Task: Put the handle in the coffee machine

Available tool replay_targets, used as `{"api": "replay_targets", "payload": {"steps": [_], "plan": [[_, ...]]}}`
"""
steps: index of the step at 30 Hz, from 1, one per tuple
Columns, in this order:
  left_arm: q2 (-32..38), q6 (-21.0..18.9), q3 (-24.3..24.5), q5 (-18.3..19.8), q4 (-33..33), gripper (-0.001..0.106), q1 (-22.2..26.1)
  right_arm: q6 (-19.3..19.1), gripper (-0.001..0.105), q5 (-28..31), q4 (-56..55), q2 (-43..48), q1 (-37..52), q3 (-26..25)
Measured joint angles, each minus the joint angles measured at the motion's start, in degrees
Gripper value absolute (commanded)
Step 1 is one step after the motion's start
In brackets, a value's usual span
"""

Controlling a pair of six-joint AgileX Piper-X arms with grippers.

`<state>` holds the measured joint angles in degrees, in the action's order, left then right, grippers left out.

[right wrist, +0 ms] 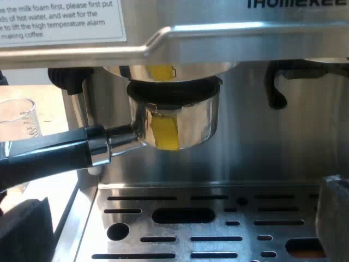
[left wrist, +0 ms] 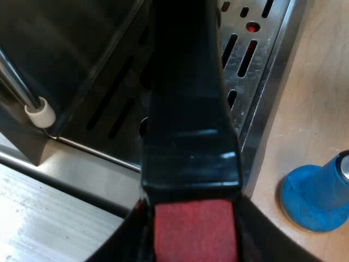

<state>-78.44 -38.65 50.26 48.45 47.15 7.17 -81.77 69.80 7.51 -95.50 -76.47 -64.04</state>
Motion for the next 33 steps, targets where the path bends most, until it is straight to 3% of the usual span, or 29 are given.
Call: {"api": "replay_targets", "payload": {"steps": [9,16,33], "plan": [[0.5,0.0,0.4,0.0,0.3,0.0,0.0,0.0,0.098,-0.2,0.0,0.0,0.0,0.0],[0.4,-0.2,3.6,0.0,2.4,0.0,0.0,0.0,0.098,-0.2,0.0,0.0,0.0,0.0],[1.5,0.6,4.0,-0.4,5.3,0.0,0.0,0.0,0.098,-0.4,0.0,0.0,0.0,0.0]]}}
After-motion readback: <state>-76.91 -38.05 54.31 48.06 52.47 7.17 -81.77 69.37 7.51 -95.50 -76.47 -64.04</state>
